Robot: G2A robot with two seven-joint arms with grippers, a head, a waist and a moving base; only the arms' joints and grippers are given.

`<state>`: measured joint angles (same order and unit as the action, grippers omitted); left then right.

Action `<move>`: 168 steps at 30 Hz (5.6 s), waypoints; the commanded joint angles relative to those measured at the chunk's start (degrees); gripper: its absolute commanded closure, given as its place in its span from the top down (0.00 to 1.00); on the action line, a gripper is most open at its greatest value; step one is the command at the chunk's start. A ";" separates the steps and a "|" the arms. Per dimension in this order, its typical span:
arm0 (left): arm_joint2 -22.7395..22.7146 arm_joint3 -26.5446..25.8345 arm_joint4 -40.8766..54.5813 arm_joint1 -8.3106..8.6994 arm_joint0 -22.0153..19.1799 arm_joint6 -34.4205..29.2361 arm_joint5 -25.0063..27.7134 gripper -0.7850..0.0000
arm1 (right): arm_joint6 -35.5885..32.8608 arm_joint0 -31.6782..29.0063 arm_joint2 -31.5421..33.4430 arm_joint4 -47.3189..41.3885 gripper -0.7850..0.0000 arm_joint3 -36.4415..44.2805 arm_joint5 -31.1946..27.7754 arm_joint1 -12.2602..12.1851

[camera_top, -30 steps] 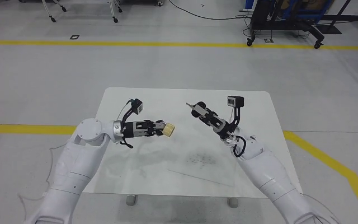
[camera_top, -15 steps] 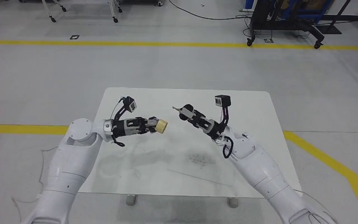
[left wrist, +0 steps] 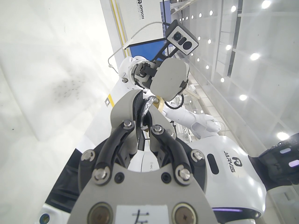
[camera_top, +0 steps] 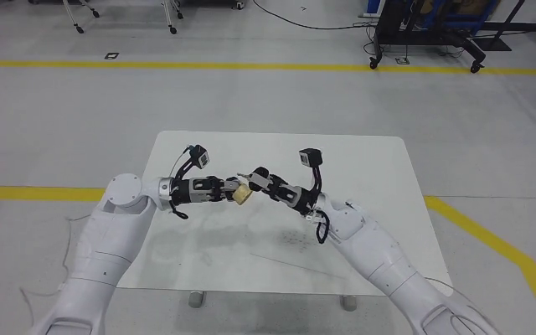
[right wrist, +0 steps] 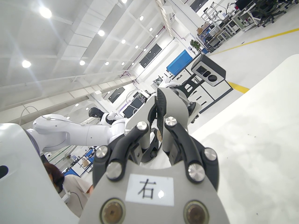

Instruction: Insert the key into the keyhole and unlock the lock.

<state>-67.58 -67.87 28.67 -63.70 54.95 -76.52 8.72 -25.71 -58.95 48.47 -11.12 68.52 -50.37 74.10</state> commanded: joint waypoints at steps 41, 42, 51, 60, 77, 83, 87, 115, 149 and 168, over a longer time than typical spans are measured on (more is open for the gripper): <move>2.16 -3.82 -0.02 -1.20 2.80 26.53 -10.56 0.00 | 2.87 -9.33 6.96 9.08 0.00 8.54 7.87 -2.18; 2.37 -3.61 0.63 -1.40 2.63 27.72 -10.87 0.00 | 4.49 -9.87 7.12 10.23 0.00 9.14 10.09 -2.14; 3.25 -3.82 -4.05 -1.75 2.20 33.77 -10.22 0.00 | 17.72 -14.07 4.89 16.41 0.00 13.60 27.76 -0.87; 2.74 -5.67 -4.95 -1.75 3.54 33.77 -7.50 0.00 | 21.67 -13.46 2.43 13.15 0.00 14.03 29.37 0.84; 1.51 -6.11 -5.00 -1.82 4.39 33.92 -6.42 0.00 | 24.37 -12.94 2.73 12.94 0.00 12.51 29.87 2.38; 1.59 -6.49 -5.58 -1.95 4.58 34.62 -6.25 0.00 | 26.04 -13.57 3.11 13.35 0.00 12.55 29.17 2.78; 1.86 -6.49 -5.90 -2.08 4.48 34.71 -6.45 0.00 | 26.85 -13.49 2.88 14.43 0.00 12.39 30.08 3.14; 2.55 -7.11 -9.69 -2.44 4.56 33.79 -5.35 0.00 | 26.79 -14.60 3.42 19.47 0.00 13.86 31.68 4.57; 1.44 -6.04 -5.95 -2.58 4.34 29.75 -5.11 0.00 | 24.26 -15.83 5.84 18.68 1.00 16.10 31.94 4.56; -0.15 -3.21 6.76 -2.96 4.07 20.87 -6.25 0.00 | 5.11 -17.20 10.63 -4.63 1.00 17.96 29.18 3.71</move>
<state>-67.68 -71.83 34.35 -66.61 59.36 -54.57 2.69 -18.36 -76.49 58.91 -13.86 86.68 -22.16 77.86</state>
